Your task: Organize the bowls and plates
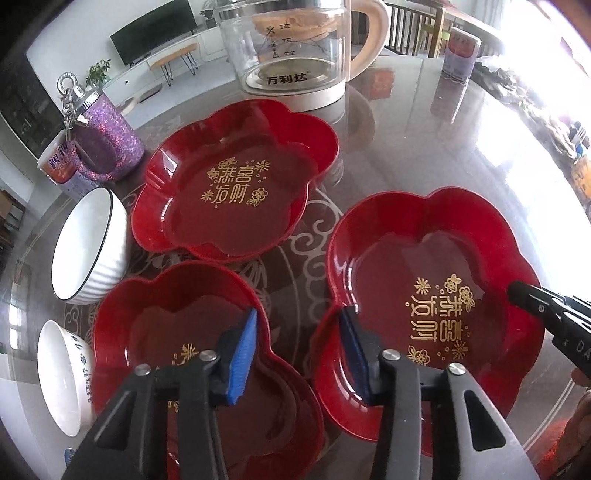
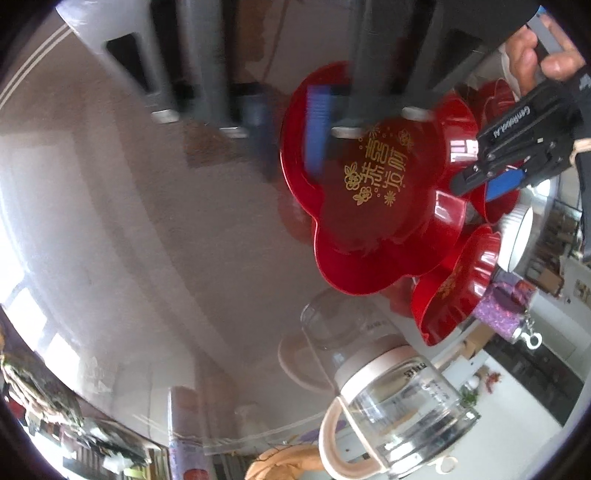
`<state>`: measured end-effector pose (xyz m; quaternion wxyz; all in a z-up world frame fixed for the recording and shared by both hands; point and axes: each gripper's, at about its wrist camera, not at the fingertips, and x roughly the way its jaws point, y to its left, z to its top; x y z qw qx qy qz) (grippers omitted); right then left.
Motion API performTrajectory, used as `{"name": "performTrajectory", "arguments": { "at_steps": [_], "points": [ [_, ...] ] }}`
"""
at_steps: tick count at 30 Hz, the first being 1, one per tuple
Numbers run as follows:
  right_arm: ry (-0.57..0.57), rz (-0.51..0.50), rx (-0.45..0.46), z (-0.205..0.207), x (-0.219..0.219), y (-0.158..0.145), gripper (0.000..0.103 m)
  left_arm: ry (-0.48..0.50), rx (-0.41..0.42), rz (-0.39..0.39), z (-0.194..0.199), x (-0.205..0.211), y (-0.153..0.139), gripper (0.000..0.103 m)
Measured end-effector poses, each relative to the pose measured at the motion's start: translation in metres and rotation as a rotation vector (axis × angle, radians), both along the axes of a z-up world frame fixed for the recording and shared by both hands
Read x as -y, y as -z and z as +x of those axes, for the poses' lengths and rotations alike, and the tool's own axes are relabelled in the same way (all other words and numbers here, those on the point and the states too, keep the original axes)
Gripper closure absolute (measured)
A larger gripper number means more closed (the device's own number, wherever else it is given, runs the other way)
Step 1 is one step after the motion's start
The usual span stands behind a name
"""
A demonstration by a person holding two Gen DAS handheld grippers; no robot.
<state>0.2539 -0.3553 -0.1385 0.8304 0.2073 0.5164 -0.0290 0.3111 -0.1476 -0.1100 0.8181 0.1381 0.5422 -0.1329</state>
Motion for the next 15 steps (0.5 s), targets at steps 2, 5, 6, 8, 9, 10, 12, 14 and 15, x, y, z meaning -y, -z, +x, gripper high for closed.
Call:
{"name": "performTrajectory", "arguments": {
  "at_steps": [2, 5, 6, 8, 9, 10, 12, 14, 15],
  "points": [
    [-0.005, 0.007, 0.008, -0.002, 0.000, -0.002, 0.090, 0.004, 0.003, 0.000, -0.003, 0.002, -0.001, 0.071],
    [-0.014, 0.042, 0.025, -0.010, 0.003, -0.007, 0.091, 0.022, -0.005, -0.009, -0.011, 0.004, -0.003, 0.081],
    [-0.019, 0.049, 0.037, -0.013, 0.003, -0.012, 0.091, 0.029, -0.004, -0.019, -0.015, 0.004, -0.005, 0.082],
    [-0.031, 0.047, 0.058, -0.019, 0.004, -0.021, 0.091, 0.043, 0.012, -0.031, -0.025, 0.005, -0.010, 0.082],
    [-0.041, 0.043, 0.069, -0.023, 0.004, -0.027, 0.091, 0.046, 0.011, -0.042, -0.028, 0.005, -0.013, 0.082],
    [-0.049, 0.039, 0.075, -0.026, 0.004, -0.031, 0.091, 0.050, 0.006, -0.063, -0.033, 0.005, -0.016, 0.082],
    [-0.066, 0.036, 0.085, -0.030, 0.004, -0.038, 0.091, 0.059, 0.008, -0.088, -0.040, 0.006, -0.023, 0.082],
    [-0.074, 0.023, 0.091, -0.034, 0.003, -0.044, 0.091, 0.075, 0.012, -0.095, -0.046, 0.010, -0.029, 0.082],
    [-0.077, 0.010, 0.094, -0.035, 0.003, -0.047, 0.091, 0.082, 0.010, -0.094, -0.048, 0.013, -0.030, 0.082]
  ]
}}
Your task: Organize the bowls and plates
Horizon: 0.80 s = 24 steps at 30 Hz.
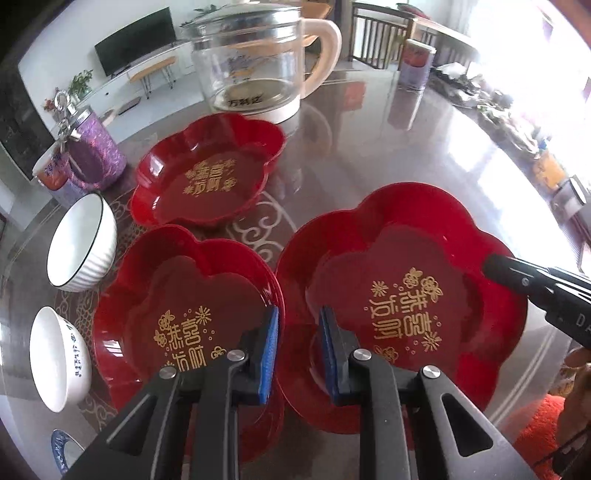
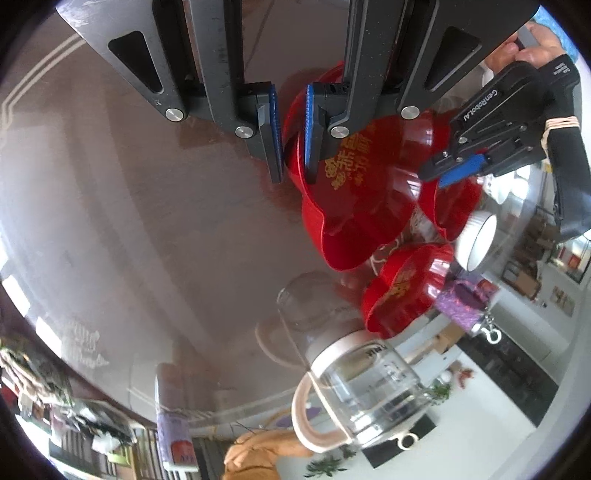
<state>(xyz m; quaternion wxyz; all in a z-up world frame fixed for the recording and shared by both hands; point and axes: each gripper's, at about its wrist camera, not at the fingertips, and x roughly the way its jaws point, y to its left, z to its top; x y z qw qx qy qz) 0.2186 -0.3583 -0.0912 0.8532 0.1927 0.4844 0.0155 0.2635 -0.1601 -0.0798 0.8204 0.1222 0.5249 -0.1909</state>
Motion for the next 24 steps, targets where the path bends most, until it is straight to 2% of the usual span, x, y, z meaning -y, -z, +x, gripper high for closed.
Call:
{"name": "performTrajectory", "arguments": {
  "at_steps": [5, 7, 9, 11, 13, 15, 19, 21, 24],
  "points": [
    [0.008, -0.005, -0.019, -0.001, 0.006, 0.006, 0.091, 0.044, 0.004, 0.027, 0.000, 0.006, 0.003, 0.081],
    [0.006, -0.029, -0.046, -0.001, 0.007, 0.015, 0.091, 0.032, 0.021, 0.059, 0.003, 0.001, 0.007, 0.079],
    [0.006, -0.016, -0.064, -0.004, 0.008, 0.024, 0.092, 0.019, 0.006, 0.045, 0.005, -0.010, 0.008, 0.077],
    [0.009, -0.011, -0.070, -0.007, 0.010, 0.030, 0.092, 0.011, -0.003, 0.010, 0.005, -0.022, 0.002, 0.067],
    [0.012, 0.002, -0.073, -0.009, 0.013, 0.035, 0.093, -0.002, 0.024, -0.024, 0.004, -0.034, -0.013, 0.049],
    [0.008, -0.006, -0.072, -0.009, 0.016, 0.035, 0.093, 0.001, 0.063, -0.045, 0.004, -0.037, -0.029, 0.043],
    [-0.015, -0.063, -0.083, -0.010, 0.013, 0.034, 0.093, 0.073, 0.117, -0.014, 0.006, -0.017, -0.045, 0.042],
    [-0.024, -0.067, -0.090, -0.011, 0.013, 0.034, 0.092, 0.121, 0.121, 0.028, 0.011, 0.002, -0.038, 0.042],
    [-0.020, -0.051, -0.090, -0.016, 0.014, 0.036, 0.088, 0.128, 0.087, 0.079, 0.027, 0.020, -0.020, 0.044]
  ]
}}
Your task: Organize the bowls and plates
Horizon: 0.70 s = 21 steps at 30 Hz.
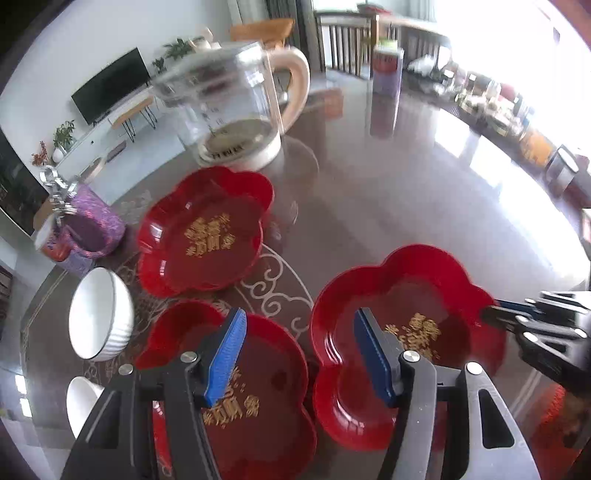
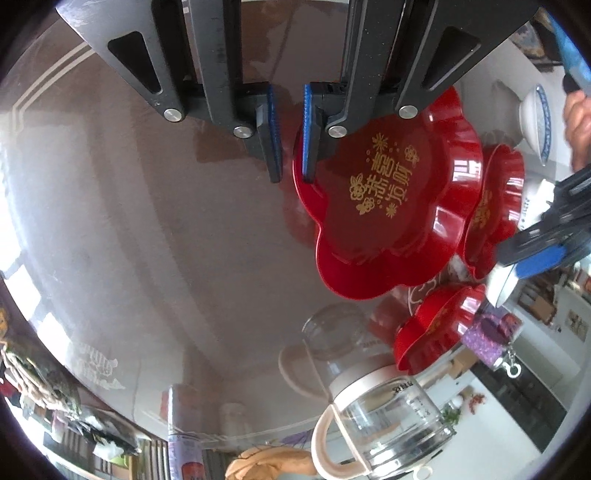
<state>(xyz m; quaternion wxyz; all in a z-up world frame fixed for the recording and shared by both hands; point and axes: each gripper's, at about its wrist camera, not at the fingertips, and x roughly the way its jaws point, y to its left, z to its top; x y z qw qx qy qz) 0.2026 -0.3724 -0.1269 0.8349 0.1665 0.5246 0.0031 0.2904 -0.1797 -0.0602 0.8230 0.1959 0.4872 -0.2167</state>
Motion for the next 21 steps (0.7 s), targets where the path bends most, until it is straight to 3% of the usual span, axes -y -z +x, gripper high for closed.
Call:
{"name": "performTrajectory", "arguments": {
  "at_steps": [6, 10, 12, 16, 21],
  "points": [
    [0.003, 0.035, -0.003, -0.017, -0.004, -0.001, 0.083, 0.018, -0.021, 0.110, 0.012, 0.020, 0.031, 0.065],
    [0.006, 0.067, 0.001, -0.032, -0.018, 0.001, 0.072, 0.036, -0.036, 0.123, 0.013, 0.030, 0.041, 0.082],
    [0.030, 0.111, 0.000, -0.039, -0.023, 0.003, 0.072, 0.050, -0.045, 0.119, 0.011, 0.035, 0.044, 0.091],
    [0.081, 0.138, -0.009, -0.039, -0.022, 0.005, 0.078, 0.038, -0.028, 0.151, 0.006, 0.038, 0.045, 0.091],
    [0.109, 0.156, 0.012, -0.039, -0.001, 0.001, 0.087, 0.004, -0.093, 0.056, -0.003, 0.021, 0.030, 0.093]
  ]
}}
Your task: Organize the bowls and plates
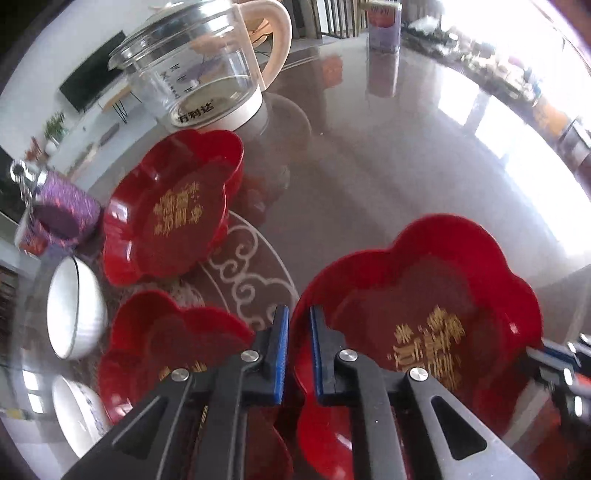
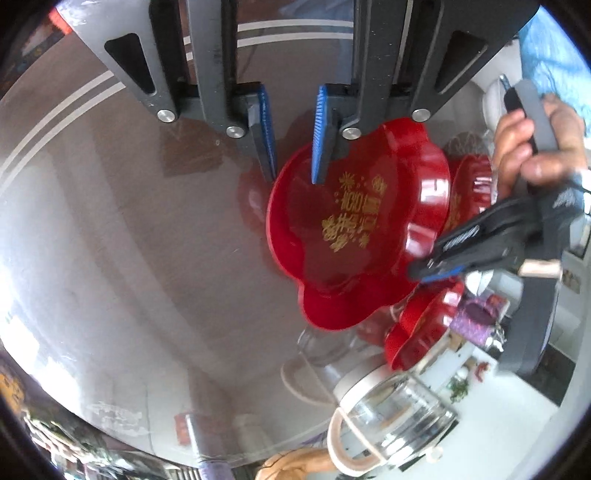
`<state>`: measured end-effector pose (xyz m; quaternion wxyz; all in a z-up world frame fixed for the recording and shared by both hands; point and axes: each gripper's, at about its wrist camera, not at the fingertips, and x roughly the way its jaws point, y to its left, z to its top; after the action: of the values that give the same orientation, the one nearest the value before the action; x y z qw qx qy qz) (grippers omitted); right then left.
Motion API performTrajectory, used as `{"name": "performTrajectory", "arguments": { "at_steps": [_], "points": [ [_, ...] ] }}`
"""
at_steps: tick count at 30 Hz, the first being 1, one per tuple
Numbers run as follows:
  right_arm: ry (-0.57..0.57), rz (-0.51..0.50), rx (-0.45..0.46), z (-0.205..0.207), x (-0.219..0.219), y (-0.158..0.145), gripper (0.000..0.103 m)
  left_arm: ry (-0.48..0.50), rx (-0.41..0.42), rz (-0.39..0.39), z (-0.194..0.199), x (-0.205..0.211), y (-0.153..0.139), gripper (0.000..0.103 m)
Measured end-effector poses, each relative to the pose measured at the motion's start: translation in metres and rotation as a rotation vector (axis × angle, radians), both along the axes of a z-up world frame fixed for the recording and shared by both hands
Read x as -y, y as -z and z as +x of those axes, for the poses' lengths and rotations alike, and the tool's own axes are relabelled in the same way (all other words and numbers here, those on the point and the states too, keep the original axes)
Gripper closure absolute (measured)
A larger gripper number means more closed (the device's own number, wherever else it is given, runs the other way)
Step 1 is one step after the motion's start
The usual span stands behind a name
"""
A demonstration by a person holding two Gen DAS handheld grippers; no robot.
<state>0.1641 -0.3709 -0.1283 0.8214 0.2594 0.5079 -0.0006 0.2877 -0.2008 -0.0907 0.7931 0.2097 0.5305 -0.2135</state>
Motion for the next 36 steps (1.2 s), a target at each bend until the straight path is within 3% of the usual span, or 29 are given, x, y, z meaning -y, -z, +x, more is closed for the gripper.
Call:
{"name": "performTrajectory", "arguments": {
  "at_steps": [7, 11, 14, 16, 17, 19, 20, 22, 23, 25, 27, 29, 32, 36],
  "points": [
    [-0.020, -0.087, 0.012, -0.003, 0.029, -0.037, 0.091, -0.038, -0.068, -0.141, -0.048, -0.013, -0.023, 0.093],
    [-0.059, -0.155, -0.051, 0.008, 0.041, -0.046, 0.092, -0.073, -0.152, -0.217, -0.076, -0.014, -0.015, 0.093],
    [-0.054, -0.201, -0.084, 0.017, 0.049, -0.047, 0.091, -0.066, -0.177, -0.231, -0.093, -0.007, -0.004, 0.093],
    [-0.060, -0.262, -0.072, 0.022, 0.045, -0.049, 0.084, -0.061, -0.162, -0.236, -0.102, -0.004, -0.001, 0.092],
    [-0.057, -0.283, -0.057, 0.022, 0.043, -0.050, 0.074, -0.066, -0.128, -0.239, -0.106, -0.004, -0.001, 0.090],
    [-0.042, -0.320, 0.022, 0.017, 0.036, -0.058, 0.051, -0.081, -0.011, -0.223, -0.115, -0.006, -0.008, 0.074],
    [-0.026, -0.344, 0.068, 0.013, 0.033, -0.063, 0.047, -0.094, 0.060, -0.215, -0.121, -0.009, -0.013, 0.067],
    [0.036, -0.415, 0.165, -0.003, 0.023, -0.078, 0.044, -0.139, 0.191, -0.235, -0.131, -0.024, -0.027, 0.032],
    [0.071, -0.440, 0.211, -0.013, 0.014, -0.086, 0.038, -0.164, 0.242, -0.252, -0.136, -0.033, -0.034, 0.024],
    [0.133, -0.448, 0.325, -0.038, -0.007, -0.102, 0.034, -0.235, 0.365, -0.307, -0.154, -0.062, -0.049, 0.007],
    [0.195, -0.448, 0.476, -0.078, -0.035, -0.114, 0.033, -0.294, 0.462, -0.334, -0.173, -0.088, -0.055, 0.001],
    [0.245, -0.458, 0.576, -0.107, -0.057, -0.116, 0.026, -0.343, 0.521, -0.336, -0.186, -0.112, -0.052, 0.000],
    [0.268, -0.462, 0.690, -0.143, -0.096, -0.101, 0.025, -0.386, 0.467, -0.289, -0.200, -0.142, -0.027, 0.000],
    [0.163, -0.488, 0.674, -0.144, -0.124, -0.078, 0.025, -0.478, 0.368, -0.257, -0.206, -0.173, 0.014, 0.000]
  ]
}}
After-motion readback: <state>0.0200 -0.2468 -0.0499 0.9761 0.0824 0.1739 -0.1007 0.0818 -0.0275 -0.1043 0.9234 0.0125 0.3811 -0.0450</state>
